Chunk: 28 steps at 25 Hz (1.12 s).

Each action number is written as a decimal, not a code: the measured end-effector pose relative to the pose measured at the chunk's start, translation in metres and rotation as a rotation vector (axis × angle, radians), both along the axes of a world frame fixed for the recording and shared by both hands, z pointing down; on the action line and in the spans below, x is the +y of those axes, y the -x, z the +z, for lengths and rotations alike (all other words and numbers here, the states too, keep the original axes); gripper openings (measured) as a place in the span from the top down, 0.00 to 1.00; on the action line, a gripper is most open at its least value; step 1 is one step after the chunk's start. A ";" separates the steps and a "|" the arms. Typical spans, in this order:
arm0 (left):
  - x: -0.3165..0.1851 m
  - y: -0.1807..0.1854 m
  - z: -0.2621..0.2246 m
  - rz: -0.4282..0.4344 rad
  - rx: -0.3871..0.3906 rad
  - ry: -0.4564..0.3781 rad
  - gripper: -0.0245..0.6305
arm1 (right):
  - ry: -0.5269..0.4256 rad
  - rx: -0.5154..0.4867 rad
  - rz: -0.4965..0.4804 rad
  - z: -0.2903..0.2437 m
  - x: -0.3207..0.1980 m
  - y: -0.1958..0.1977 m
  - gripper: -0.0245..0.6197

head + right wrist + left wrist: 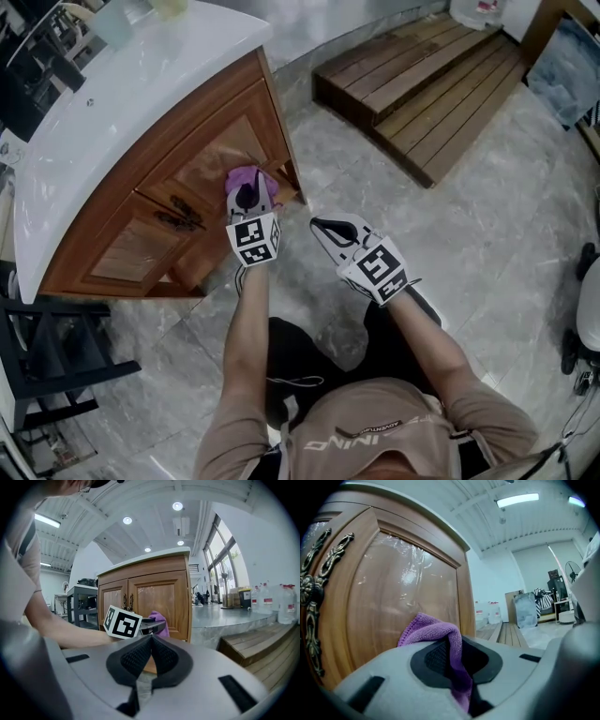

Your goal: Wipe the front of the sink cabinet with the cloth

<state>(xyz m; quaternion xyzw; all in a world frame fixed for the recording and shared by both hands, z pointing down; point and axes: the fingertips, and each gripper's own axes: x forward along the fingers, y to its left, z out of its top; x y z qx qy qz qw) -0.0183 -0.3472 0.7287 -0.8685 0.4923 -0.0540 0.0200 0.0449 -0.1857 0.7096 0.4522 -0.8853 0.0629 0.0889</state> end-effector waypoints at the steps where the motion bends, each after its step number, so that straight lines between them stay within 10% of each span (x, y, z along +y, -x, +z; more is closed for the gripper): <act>1: -0.001 -0.006 0.000 0.009 0.002 -0.001 0.91 | 0.000 0.000 0.008 0.000 -0.001 -0.003 0.95; 28: -0.012 -0.106 -0.005 0.192 0.030 -0.007 0.91 | 0.006 0.012 0.133 0.006 -0.002 -0.060 0.95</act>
